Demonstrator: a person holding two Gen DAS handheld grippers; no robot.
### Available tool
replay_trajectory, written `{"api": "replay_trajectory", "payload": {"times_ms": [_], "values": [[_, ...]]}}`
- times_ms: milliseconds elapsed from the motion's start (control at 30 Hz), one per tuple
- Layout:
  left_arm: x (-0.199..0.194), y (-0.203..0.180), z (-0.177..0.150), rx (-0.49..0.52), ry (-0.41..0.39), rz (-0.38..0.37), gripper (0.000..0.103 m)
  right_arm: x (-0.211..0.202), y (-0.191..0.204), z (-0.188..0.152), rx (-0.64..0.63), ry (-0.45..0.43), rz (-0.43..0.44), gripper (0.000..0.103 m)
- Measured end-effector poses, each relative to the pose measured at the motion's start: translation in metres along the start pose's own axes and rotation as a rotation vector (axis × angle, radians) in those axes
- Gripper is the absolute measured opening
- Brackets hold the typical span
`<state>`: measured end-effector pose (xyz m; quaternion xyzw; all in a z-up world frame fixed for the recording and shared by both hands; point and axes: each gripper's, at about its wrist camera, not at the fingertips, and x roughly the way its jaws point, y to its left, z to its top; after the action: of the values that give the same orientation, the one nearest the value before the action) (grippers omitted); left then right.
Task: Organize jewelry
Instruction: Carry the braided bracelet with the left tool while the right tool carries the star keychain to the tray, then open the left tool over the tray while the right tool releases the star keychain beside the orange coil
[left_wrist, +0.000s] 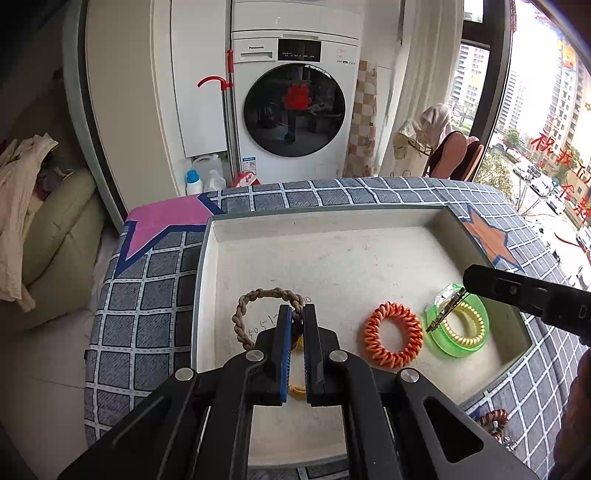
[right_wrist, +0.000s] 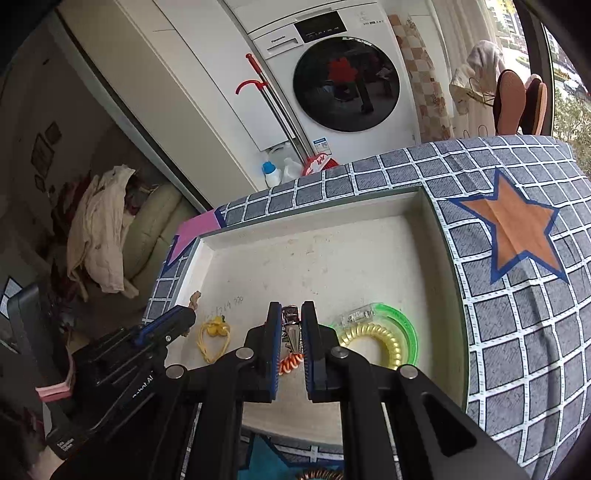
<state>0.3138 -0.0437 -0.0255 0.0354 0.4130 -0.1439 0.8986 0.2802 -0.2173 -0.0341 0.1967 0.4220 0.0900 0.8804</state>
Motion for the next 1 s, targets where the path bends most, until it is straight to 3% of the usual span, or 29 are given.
{"api": "replay_trajectory", "payload": {"times_ms": [467, 533, 600, 1000], "values": [[0.027, -0.014, -0.011, 0.077, 0.033, 0.117, 0.026, 0.019, -0.023, -0.005, 0.016, 0.026, -0.058, 0.018], [0.026, -0.016, -0.011, 0.085, 0.032, 0.130, 0.026, 0.019, -0.023, -0.005, 0.019, 0.036, -0.063, 0.028], [0.026, -0.017, -0.010, 0.090, 0.032, 0.138, 0.026, 0.017, -0.023, -0.006, 0.021, 0.028, -0.065, 0.046], [0.014, -0.015, -0.008, 0.083, 0.012, 0.143, 0.026, -0.013, -0.021, -0.015, 0.016, -0.019, -0.075, 0.057]]}}
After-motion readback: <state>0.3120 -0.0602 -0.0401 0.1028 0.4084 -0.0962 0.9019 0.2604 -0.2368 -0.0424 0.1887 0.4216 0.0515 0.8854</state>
